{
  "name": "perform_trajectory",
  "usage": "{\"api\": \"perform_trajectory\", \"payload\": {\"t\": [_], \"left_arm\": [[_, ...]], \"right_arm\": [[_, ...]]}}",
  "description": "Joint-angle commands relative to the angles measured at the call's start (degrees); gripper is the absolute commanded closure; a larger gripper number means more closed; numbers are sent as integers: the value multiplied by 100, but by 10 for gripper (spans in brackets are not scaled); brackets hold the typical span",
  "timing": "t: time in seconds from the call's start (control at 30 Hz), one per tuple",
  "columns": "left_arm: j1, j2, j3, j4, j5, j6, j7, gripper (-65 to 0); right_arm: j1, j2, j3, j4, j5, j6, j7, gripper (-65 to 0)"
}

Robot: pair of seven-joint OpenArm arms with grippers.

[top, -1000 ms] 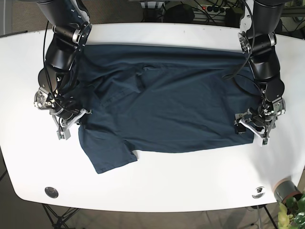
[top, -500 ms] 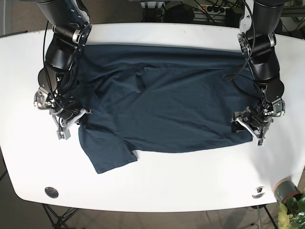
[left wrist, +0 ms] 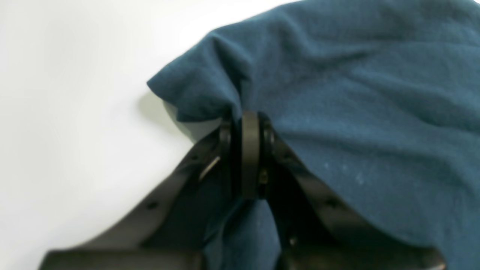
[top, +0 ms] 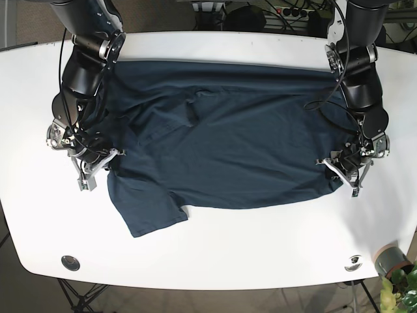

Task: Fold the T-shirt properly
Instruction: 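Lift the shirt by the hem with both grippers, flip and lay it down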

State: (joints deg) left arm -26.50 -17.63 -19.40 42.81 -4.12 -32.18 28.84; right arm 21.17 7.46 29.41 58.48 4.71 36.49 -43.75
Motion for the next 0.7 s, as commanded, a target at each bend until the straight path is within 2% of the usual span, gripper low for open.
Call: {"api": "perform_trajectory", "payload": {"t": [0.0, 0.23, 0.43, 0.57, 0.67], "left_arm": [[-141, -61, -25, 154, -50, -39, -31, 0], [-141, 167, -412, 1315, -23, -39, 830, 0], [-159, 264, -421, 2176, -32, -30, 1199, 0], [-291, 457, -412, 2669, -14, -12, 1331, 0], [-493, 484, -412, 3038, 3, -12, 1331, 0]], "right_arm": [[121, 58, 17, 319, 26, 56, -34, -21], [59, 76, -9, 1031, 34, 65, -201, -21], [463, 111, -18, 1066, 26, 65, -377, -21], [885, 287, -71, 1049, -18, 65, -386, -21], [1281, 462, -440, 1058, 26, 65, -588, -21]]}}
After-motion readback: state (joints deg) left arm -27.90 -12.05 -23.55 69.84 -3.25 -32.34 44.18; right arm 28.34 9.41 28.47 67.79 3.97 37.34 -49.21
